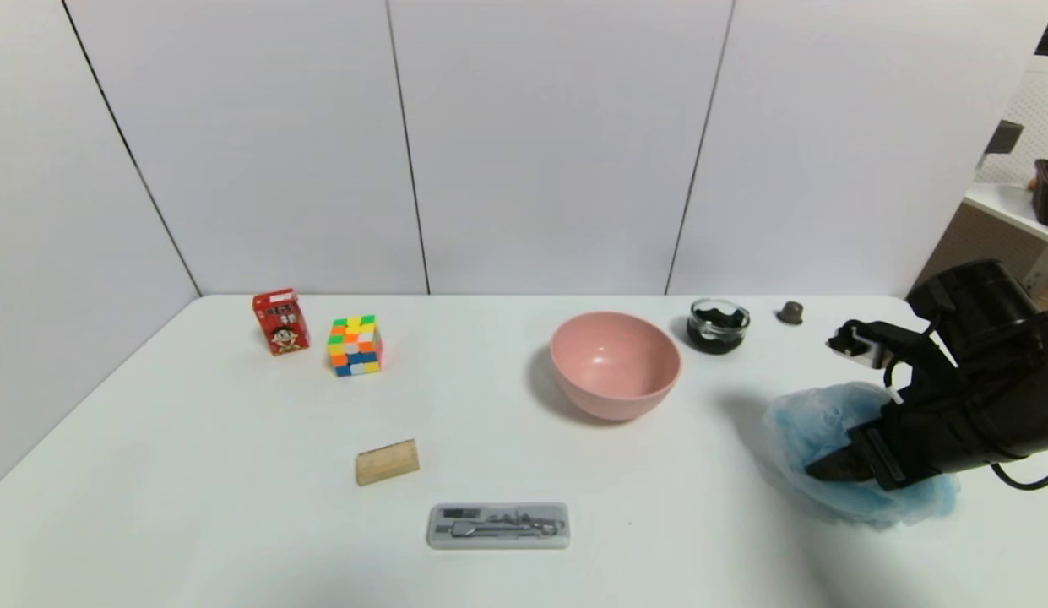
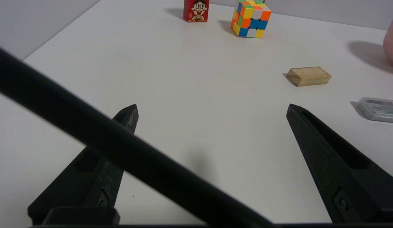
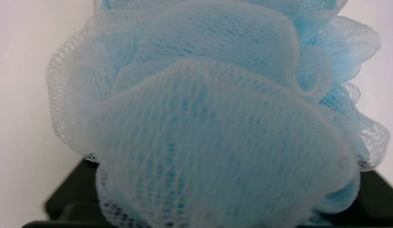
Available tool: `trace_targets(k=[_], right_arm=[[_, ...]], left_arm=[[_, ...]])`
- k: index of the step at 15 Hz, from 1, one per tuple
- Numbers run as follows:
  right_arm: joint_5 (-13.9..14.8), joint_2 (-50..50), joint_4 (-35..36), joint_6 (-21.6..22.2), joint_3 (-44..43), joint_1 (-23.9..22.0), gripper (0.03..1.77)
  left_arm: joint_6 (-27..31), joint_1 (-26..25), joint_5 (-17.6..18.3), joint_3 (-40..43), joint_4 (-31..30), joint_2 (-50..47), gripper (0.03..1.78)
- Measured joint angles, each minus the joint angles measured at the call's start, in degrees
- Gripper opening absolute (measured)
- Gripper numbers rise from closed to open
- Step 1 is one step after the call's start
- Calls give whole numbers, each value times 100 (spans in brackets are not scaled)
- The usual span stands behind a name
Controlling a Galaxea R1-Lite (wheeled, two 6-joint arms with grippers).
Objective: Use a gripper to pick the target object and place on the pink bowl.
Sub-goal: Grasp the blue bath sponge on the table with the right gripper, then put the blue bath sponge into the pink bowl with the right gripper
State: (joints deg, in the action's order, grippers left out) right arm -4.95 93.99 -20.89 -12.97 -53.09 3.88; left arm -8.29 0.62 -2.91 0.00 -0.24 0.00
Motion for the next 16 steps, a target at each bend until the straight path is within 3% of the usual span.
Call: trace_targets(k=[3, 6, 11, 16], right_arm=[[5, 11, 9, -15, -27, -5, 101], [7, -9, 26, -48, -38, -5, 80], [-23, -273, 478, -78, -38, 124, 76], [-37, -501, 649, -72, -558, 670, 75]], left_arm=[[2, 0, -2, 0, -2, 0, 169], [2, 0, 0, 0, 0, 0, 169], [-2, 0, -2, 0, 0, 0, 169], [2, 0, -2, 0, 0, 0, 169]])
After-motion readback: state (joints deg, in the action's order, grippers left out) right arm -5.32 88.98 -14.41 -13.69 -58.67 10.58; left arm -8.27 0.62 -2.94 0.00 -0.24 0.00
